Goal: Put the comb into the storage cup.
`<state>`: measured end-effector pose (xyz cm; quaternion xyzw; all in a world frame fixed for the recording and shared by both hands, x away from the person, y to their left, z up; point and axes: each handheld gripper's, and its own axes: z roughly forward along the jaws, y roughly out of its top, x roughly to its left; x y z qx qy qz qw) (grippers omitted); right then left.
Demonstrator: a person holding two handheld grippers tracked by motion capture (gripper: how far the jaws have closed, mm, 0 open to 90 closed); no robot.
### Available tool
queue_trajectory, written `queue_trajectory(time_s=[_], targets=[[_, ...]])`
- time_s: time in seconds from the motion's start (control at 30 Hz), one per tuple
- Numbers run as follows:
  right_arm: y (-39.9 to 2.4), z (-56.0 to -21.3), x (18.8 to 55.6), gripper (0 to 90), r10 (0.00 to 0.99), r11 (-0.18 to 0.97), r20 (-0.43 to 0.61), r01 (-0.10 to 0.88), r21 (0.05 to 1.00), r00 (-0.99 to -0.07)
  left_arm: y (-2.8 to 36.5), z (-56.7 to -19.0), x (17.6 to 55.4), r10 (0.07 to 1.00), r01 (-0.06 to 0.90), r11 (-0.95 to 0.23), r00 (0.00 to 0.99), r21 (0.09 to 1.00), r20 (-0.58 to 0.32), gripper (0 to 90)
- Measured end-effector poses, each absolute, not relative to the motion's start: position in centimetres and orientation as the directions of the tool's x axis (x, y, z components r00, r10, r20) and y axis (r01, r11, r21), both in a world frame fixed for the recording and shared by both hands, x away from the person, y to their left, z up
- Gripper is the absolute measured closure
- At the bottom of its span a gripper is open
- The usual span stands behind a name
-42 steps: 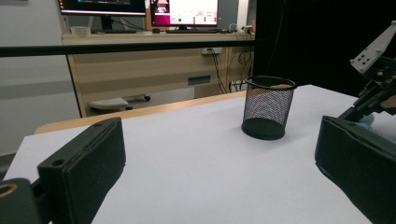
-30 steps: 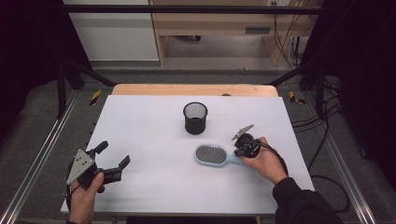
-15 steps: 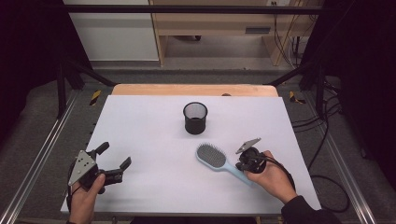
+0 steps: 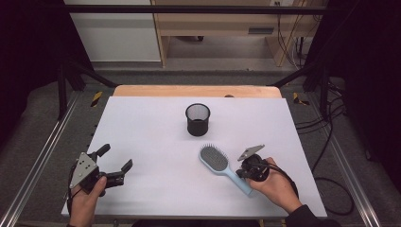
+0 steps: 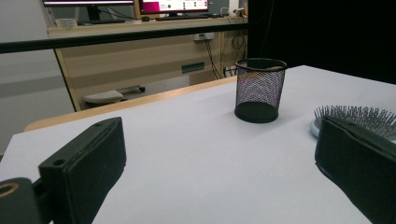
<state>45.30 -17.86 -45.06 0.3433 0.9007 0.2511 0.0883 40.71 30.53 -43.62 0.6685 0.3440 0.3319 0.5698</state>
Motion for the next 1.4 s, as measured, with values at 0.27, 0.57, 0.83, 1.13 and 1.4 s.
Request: queue_trajectory(time_s=[0.27, 0.57, 0.83, 1.13, 1.4], targets=[[-17.2, -44.8, 44.9, 90.0, 0.66, 0.642, 0.014, 0.574, 0.507, -0.751, 30.5, -43.3, 40.8, 0.833, 0.065, -0.109, 0.55, 0.992, 0.056, 2.0], [-17.4, -44.6, 44.5, 90.0, 0.683, 0.626, 0.016, 0.597, 0.502, -0.73, 29.8, -43.3, 41.0, 0.814, 0.06, -0.122, 0.577, 0.991, 0.065, 2.0], [-17.7, -44.1, 44.9, 90.0, 0.695, 0.611, 0.002, 0.592, 0.526, -0.719, 29.6, -43.4, 41.2, 0.812, 0.065, -0.129, 0.58, 0.989, 0.068, 2.0], [-20.1, -42.5, 44.5, 67.4, 0.728, 0.502, 0.052, 0.583, 0.639, -0.684, 30.2, -43.6, 40.9, 0.837, 0.069, -0.131, 0.543, 0.989, 0.073, 2.0], [-19.7, -43.0, 43.8, 18.4, 0.774, 0.423, 0.066, 0.591, 0.687, -0.63, 30.0, -43.8, 41.2, 0.839, 0.083, -0.148, 0.538, 0.986, 0.081, 2.0]])
